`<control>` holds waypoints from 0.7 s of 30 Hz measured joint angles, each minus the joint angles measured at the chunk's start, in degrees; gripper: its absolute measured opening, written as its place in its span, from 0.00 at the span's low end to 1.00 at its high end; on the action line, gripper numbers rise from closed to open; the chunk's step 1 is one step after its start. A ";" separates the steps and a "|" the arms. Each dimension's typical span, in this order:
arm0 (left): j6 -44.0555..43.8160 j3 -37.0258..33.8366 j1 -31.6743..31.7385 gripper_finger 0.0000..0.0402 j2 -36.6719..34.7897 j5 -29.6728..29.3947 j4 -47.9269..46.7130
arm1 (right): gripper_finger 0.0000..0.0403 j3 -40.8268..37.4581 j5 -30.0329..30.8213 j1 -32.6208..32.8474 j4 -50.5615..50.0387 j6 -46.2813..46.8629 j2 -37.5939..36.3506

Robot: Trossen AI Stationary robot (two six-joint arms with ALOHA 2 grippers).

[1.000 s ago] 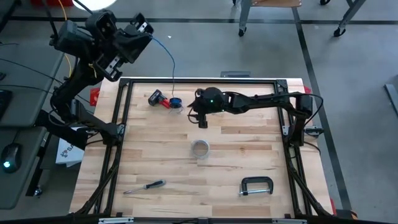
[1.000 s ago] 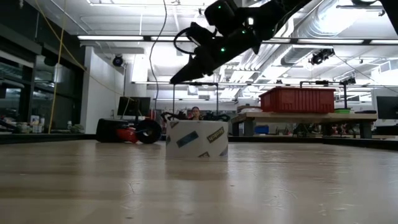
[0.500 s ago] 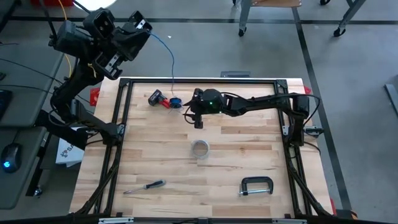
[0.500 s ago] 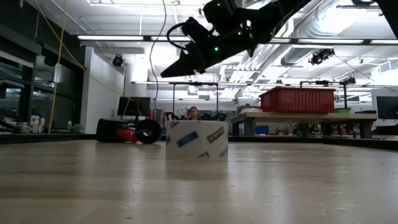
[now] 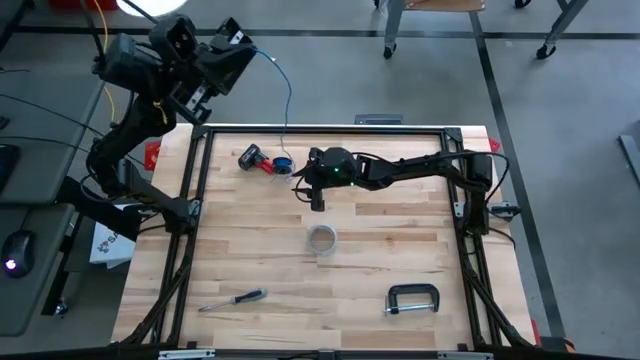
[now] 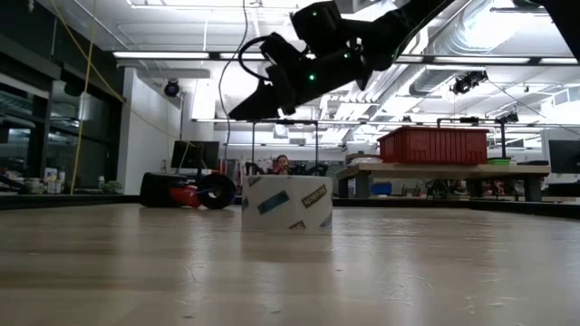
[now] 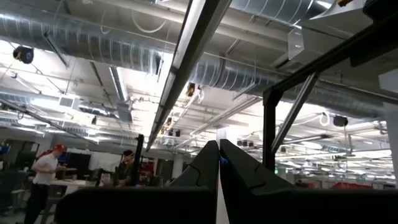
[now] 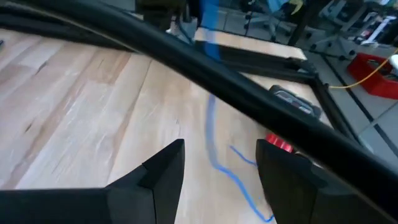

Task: Coil cords
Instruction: Uncoil the blue wire from the spool

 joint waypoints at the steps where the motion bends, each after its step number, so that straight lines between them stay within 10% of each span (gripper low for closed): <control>1: -0.02 0.00 0.02 0.00 0.07 0.00 0.13 | 0.47 0.00 0.00 0.00 0.48 0.45 -0.04; 21: 0.02 0.00 0.02 0.00 0.49 -0.09 1.32 | 0.38 0.02 0.86 0.98 3.11 0.36 0.26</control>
